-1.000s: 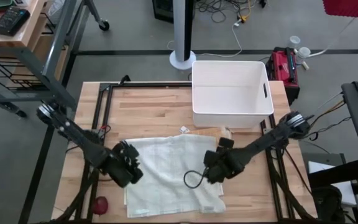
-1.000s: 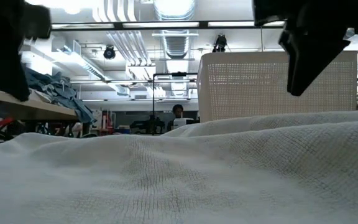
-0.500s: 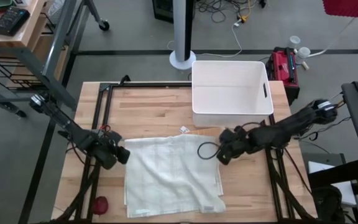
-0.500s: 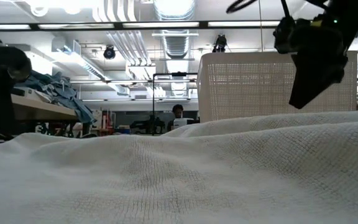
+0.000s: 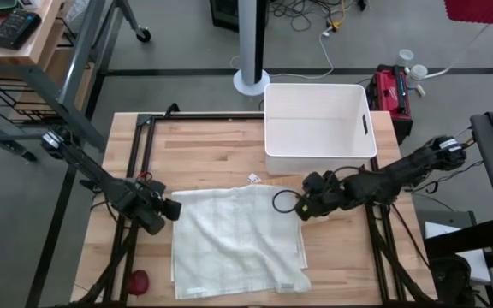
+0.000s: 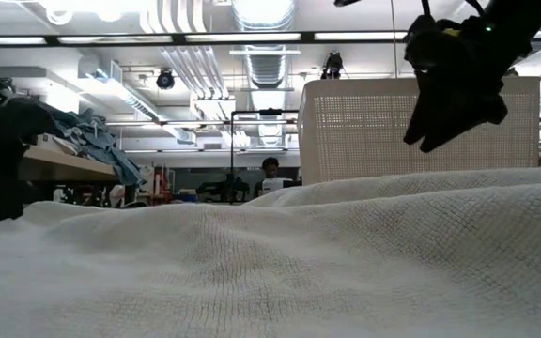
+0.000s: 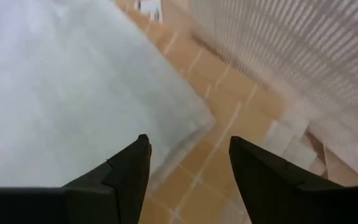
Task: Fold towel
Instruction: Fold the white checkered towel
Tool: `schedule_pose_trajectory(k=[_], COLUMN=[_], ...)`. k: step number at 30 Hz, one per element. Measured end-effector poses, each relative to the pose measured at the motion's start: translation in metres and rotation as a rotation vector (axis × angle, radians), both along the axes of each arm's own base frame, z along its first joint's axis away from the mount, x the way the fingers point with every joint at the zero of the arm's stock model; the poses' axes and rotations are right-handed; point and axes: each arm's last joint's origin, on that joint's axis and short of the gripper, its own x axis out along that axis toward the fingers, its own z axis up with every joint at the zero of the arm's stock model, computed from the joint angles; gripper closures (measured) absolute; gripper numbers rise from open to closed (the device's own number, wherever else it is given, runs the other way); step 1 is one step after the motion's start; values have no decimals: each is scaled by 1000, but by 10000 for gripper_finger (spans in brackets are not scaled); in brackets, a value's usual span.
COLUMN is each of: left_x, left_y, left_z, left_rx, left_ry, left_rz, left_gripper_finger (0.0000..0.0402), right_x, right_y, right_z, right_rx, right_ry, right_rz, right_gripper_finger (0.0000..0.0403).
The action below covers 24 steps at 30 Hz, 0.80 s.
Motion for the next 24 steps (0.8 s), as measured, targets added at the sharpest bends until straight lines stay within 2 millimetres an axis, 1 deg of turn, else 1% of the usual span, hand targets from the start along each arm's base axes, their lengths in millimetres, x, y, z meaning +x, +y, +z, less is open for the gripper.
schedule_pose_trajectory(k=[4,9,12,16,19,21,24], left_x=[5,13,15,16,16,17,19], left_y=[-5,-11,-13,-14,-14,-15,-16], left_z=[-5,-8,-7,-6,-6,-5,-3], left_rx=[-20,-32,-42,-52,-55,-62,-68], left_ry=[13,-14,-32,-47,-51,-61,-83], left_rz=[14,-31,-52,-58,-58,-63,-94], left_gripper_finger=[293,283,280,283,291,296,304], right_x=[3,3,5,7,10,17,23], right_y=[-1,-2,-1,0,4,8,11], right_z=[3,3,1,0,-3,-5,-17], right_rx=[-34,-74,-46,33,77,115,139], right_ry=[-60,-68,-86,-111,-110,-131,-87], right_rz=[-40,-51,-101,-145,-129,-110,-99], right_gripper_finger=[194,197,197,201,203,203,203])
